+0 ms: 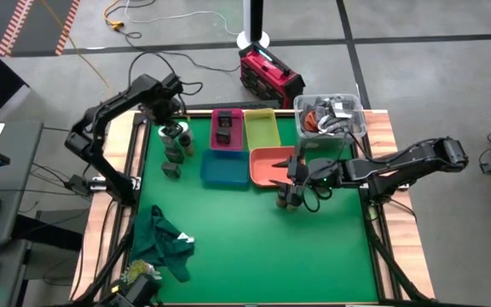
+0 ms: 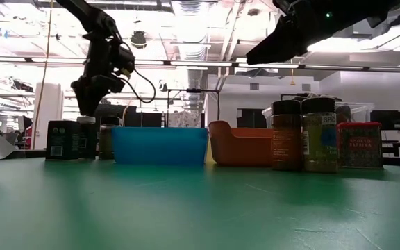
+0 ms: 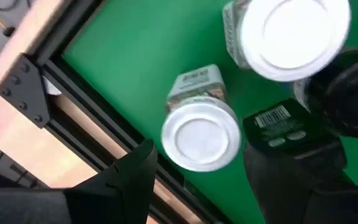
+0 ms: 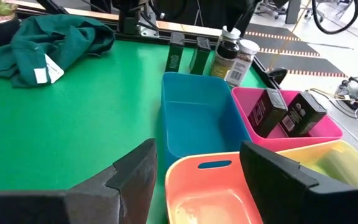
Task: Sort spices by type
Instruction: Put the left white seasoning bottle into the yellow bin
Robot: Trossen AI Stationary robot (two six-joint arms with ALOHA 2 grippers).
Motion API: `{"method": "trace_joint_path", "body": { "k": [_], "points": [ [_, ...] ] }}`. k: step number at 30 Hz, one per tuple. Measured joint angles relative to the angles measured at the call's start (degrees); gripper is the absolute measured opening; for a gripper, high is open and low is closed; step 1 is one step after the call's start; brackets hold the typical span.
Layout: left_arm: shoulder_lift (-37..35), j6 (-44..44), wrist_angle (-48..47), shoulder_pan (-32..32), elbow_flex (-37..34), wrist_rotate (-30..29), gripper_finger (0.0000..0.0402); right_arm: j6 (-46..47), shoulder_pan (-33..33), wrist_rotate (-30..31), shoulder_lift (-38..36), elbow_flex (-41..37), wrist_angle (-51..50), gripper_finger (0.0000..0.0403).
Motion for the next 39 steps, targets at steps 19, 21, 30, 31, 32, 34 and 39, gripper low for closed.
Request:
{"method": "trace_joint_path", "body": {
  "k": [19, 21, 30, 31, 32, 34, 39],
  "points": [
    [-3.4, -0.4, 9.9, 0.0, -8.2, 4.7, 0.0253, 0.2, -0.1, 0.0, 0.0, 0.0, 0.6, 0.026],
    [-3.3, -0.3, 9.4, -0.1, -8.3, 6.5, 0.0262, 0.3, -0.1, 0.0, 0.0, 0.0, 0.6, 0.026],
    [-3.1, 1.4, 9.7, -0.7, -10.2, 5.6, 0.0283, 0.0, -0.1, 0.0, 0.0, 0.0, 0.7, 0.026],
    [-3.1, 1.8, 9.7, -0.7, -10.6, 5.3, 0.0283, 0.0, -0.1, 0.0, 0.0, 0.0, 0.7, 0.026],
    [-3.1, 2.1, 10.2, -0.8, -10.9, 5.2, 0.0283, -0.1, -0.1, 0.0, 0.0, 0.0, 0.7, 0.026],
    [-3.2, 2.8, 10.8, -0.9, -11.6, 5.2, 0.0283, -0.1, -0.1, 0.0, 0.0, 0.0, 0.8, 0.026],
    [-3.1, 3.4, 13.0, -0.9, -13.4, 5.1, 0.0274, -0.2, -0.1, 0.0, 0.0, 0.0, 1.0, 0.026]
  ]
}}
